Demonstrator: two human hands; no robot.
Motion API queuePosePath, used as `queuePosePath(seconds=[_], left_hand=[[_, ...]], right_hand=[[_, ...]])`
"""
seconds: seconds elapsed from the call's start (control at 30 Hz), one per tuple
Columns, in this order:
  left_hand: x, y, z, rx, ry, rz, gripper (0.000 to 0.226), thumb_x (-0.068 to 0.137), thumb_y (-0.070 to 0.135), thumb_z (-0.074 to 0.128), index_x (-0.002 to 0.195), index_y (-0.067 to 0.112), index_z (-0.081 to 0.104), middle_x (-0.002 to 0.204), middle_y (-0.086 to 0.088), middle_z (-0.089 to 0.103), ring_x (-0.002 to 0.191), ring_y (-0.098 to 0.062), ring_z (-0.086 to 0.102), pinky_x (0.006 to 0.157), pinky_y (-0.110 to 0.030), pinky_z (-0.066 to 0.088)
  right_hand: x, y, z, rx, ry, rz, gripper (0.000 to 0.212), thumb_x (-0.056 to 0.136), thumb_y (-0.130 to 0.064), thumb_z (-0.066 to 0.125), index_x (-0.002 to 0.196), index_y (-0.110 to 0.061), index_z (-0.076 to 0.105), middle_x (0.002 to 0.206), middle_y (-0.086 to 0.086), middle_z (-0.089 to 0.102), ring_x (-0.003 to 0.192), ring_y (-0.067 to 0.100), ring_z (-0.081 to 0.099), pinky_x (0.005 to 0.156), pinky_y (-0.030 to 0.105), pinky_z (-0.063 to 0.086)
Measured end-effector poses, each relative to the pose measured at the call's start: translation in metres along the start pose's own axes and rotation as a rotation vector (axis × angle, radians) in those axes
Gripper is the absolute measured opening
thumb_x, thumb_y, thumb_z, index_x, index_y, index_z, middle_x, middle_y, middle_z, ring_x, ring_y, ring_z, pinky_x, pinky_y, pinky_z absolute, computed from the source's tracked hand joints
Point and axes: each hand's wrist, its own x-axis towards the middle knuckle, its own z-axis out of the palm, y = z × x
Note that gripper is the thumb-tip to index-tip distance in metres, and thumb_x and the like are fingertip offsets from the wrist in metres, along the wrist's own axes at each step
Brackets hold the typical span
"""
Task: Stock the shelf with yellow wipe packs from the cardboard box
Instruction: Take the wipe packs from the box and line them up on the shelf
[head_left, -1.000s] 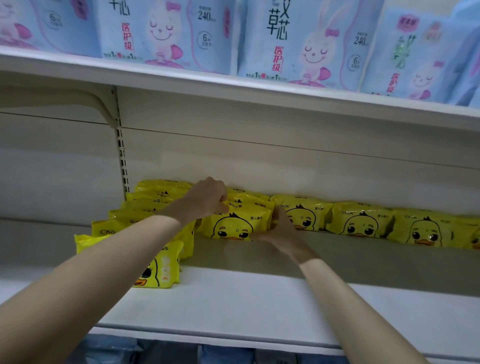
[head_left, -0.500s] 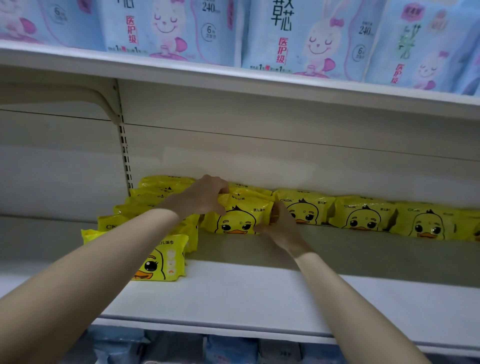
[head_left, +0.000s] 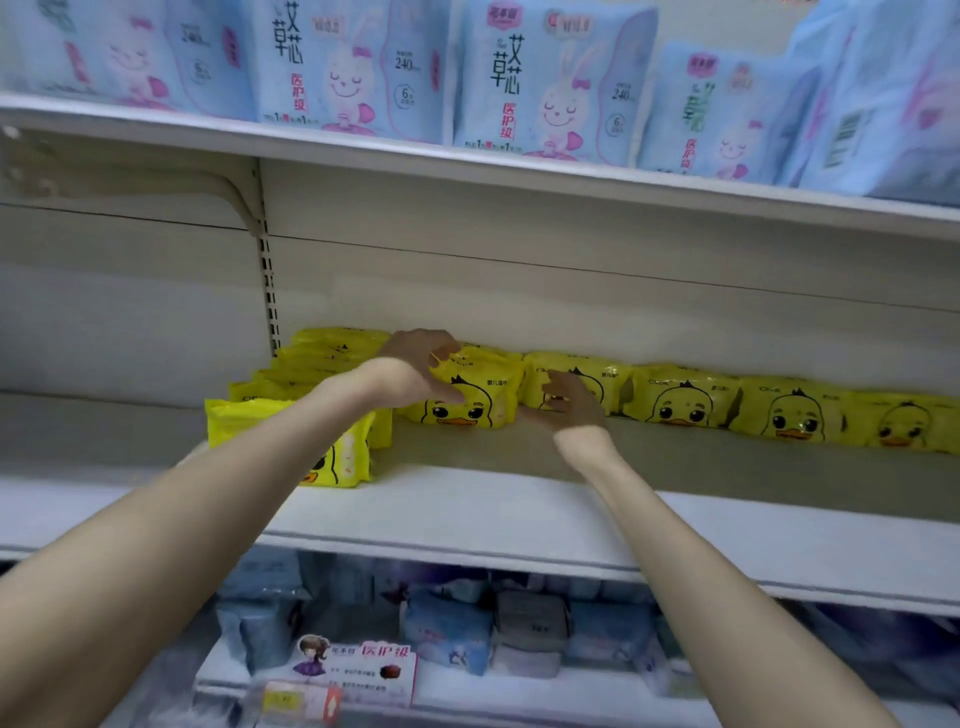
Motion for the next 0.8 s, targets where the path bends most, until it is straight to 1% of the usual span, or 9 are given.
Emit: queuePosePath(seconds=[0.07, 0.17, 0.2, 0.27, 0.37, 0.43, 0.57, 0.7, 0.8], left_hand=[[-0.021, 0.015, 0.009, -0.048, 0.024, 0.004, 0.064, 0.068, 0.025, 0.084, 0.124, 0.015, 0.056, 0.115, -0.003, 0.062, 0.096, -0.013, 0.057, 0.077, -0.019, 0.041], [-0.056, 0.038, 0.026, -0.113, 0.019, 0.005, 0.069, 0.066, 0.026, 0.085, 0.127, 0.013, 0.055, 0.116, -0.006, 0.063, 0.100, -0.015, 0.060, 0.087, -0.025, 0.047], [-0.068, 0.046, 0.031, -0.142, 0.015, 0.001, 0.070, 0.066, 0.026, 0.085, 0.127, 0.013, 0.054, 0.117, -0.007, 0.063, 0.102, -0.017, 0.060, 0.091, -0.028, 0.048], [-0.094, 0.062, 0.045, -0.199, 0.008, -0.012, 0.072, 0.066, 0.025, 0.085, 0.129, 0.012, 0.053, 0.118, -0.008, 0.063, 0.105, -0.018, 0.060, 0.096, -0.030, 0.047], [-0.130, 0.082, 0.065, -0.242, -0.003, -0.022, 0.071, 0.068, 0.025, 0.083, 0.130, 0.011, 0.052, 0.116, -0.005, 0.061, 0.104, -0.016, 0.060, 0.092, -0.025, 0.046], [-0.154, 0.095, 0.082, -0.275, -0.026, -0.023, 0.072, 0.067, 0.027, 0.083, 0.130, 0.012, 0.051, 0.116, -0.003, 0.062, 0.102, -0.014, 0.061, 0.089, -0.025, 0.048], [-0.192, 0.111, 0.121, -0.356, -0.073, -0.046, 0.071, 0.067, 0.025, 0.084, 0.129, 0.013, 0.052, 0.115, -0.004, 0.062, 0.103, -0.015, 0.061, 0.089, -0.025, 0.049], [-0.223, 0.116, 0.168, -0.399, -0.125, -0.093, 0.074, 0.065, 0.030, 0.084, 0.129, 0.014, 0.052, 0.115, -0.003, 0.062, 0.106, -0.014, 0.059, 0.094, -0.028, 0.047], [-0.246, 0.114, 0.203, -0.464, -0.178, -0.157, 0.074, 0.066, 0.029, 0.083, 0.130, 0.011, 0.051, 0.114, -0.003, 0.063, 0.104, -0.014, 0.060, 0.093, -0.028, 0.048]], right_hand=[[-0.021, -0.002, -0.017, -0.013, -0.049, -0.010, 0.060, 0.077, -0.015, 0.077, 0.129, -0.011, 0.048, 0.115, 0.000, 0.055, 0.100, 0.013, 0.058, 0.082, 0.021, 0.045], [-0.059, -0.004, -0.047, -0.051, -0.044, -0.027, 0.070, 0.077, -0.033, 0.076, 0.136, -0.009, 0.045, 0.132, 0.002, 0.054, 0.120, 0.019, 0.052, 0.098, 0.031, 0.044], [-0.072, -0.006, -0.056, -0.059, -0.051, -0.033, 0.071, 0.079, -0.035, 0.074, 0.138, -0.010, 0.043, 0.134, 0.000, 0.050, 0.120, 0.017, 0.051, 0.096, 0.031, 0.044], [-0.100, -0.007, -0.074, -0.037, -0.069, -0.052, 0.061, 0.081, -0.031, 0.072, 0.134, -0.014, 0.046, 0.128, -0.002, 0.054, 0.111, 0.014, 0.054, 0.089, 0.027, 0.046], [-0.135, -0.001, -0.098, -0.002, -0.056, -0.044, 0.053, 0.082, -0.030, 0.072, 0.128, -0.016, 0.051, 0.121, -0.001, 0.059, 0.106, 0.014, 0.058, 0.091, 0.035, 0.052], [-0.159, 0.008, -0.114, 0.029, -0.052, -0.010, 0.049, 0.084, -0.029, 0.070, 0.127, -0.017, 0.052, 0.120, 0.001, 0.061, 0.104, 0.014, 0.059, 0.087, 0.037, 0.054], [-0.205, 0.029, -0.142, 0.050, -0.049, 0.021, 0.045, 0.085, -0.027, 0.068, 0.126, -0.015, 0.052, 0.111, -0.002, 0.062, 0.099, 0.014, 0.062, 0.081, 0.034, 0.056], [-0.246, 0.062, -0.161, 0.049, -0.056, 0.088, 0.041, 0.086, -0.023, 0.068, 0.123, -0.014, 0.054, 0.100, -0.010, 0.063, 0.092, 0.006, 0.062, 0.073, 0.025, 0.054], [-0.274, 0.096, -0.168, 0.057, -0.061, 0.179, 0.040, 0.085, -0.024, 0.069, 0.122, -0.014, 0.055, 0.103, -0.003, 0.065, 0.092, 0.009, 0.062, 0.075, 0.028, 0.053]])
